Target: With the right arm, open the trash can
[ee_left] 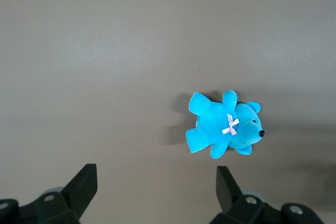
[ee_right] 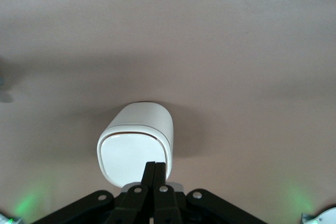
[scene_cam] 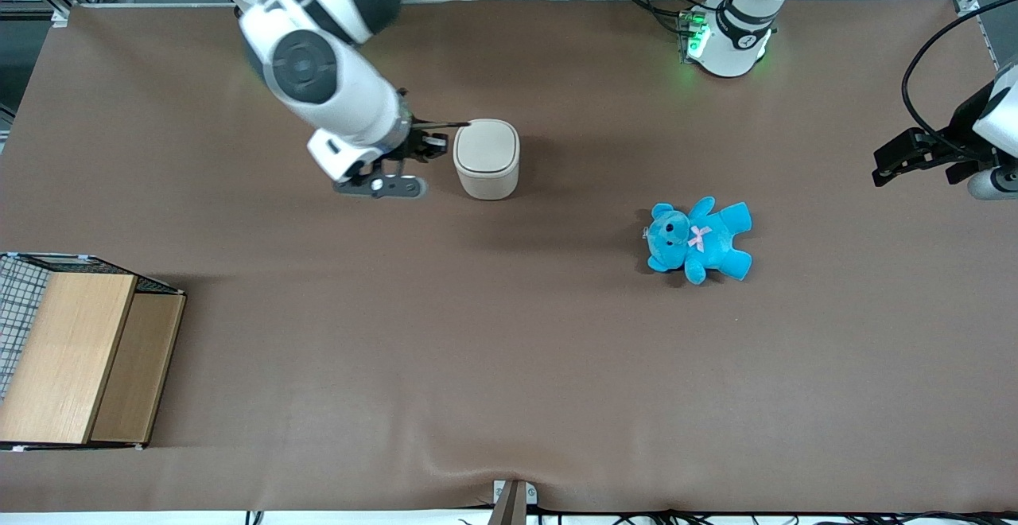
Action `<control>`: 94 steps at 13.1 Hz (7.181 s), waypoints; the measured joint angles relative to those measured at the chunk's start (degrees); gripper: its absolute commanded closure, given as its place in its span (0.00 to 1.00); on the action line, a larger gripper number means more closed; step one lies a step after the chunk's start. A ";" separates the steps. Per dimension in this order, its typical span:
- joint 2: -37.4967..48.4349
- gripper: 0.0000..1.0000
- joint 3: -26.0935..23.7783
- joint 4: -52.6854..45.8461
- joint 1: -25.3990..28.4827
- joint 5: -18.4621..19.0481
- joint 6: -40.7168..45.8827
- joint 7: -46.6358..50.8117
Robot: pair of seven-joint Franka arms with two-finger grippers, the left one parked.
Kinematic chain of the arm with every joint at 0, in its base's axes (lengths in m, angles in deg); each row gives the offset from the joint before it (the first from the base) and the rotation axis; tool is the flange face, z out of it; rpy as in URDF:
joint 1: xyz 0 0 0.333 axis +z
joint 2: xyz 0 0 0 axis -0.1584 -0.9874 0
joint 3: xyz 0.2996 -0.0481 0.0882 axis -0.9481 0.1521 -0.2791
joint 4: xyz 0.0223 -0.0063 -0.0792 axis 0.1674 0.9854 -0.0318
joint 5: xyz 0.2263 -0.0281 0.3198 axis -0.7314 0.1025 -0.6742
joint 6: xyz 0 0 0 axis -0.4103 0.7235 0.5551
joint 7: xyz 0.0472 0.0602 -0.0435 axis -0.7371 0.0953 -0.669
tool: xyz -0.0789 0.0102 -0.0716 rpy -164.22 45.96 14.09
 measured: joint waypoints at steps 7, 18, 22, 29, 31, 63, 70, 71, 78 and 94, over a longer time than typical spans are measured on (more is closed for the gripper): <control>0.45 1.00 -3.96 12.89 1.13 3.23 -12.89 1.77; 0.94 1.00 -7.66 22.16 1.31 3.26 -22.07 3.95; 0.95 1.00 -7.71 22.72 1.46 3.26 -23.30 3.97; 0.23 1.00 -7.72 23.65 1.79 4.73 -24.22 4.39; -0.31 1.00 -7.72 23.78 1.81 5.83 -25.35 5.55; -1.29 0.00 0.62 -19.10 -8.48 1.55 19.58 6.14; 6.25 0.00 17.39 -19.65 -8.95 1.95 24.45 -21.10; 6.89 0.00 19.13 -19.66 -8.97 1.94 25.10 -23.48; 9.38 0.00 31.15 -19.62 -8.91 2.03 26.80 -40.29; 10.75 0.00 36.64 -15.46 -8.33 4.90 22.60 -49.17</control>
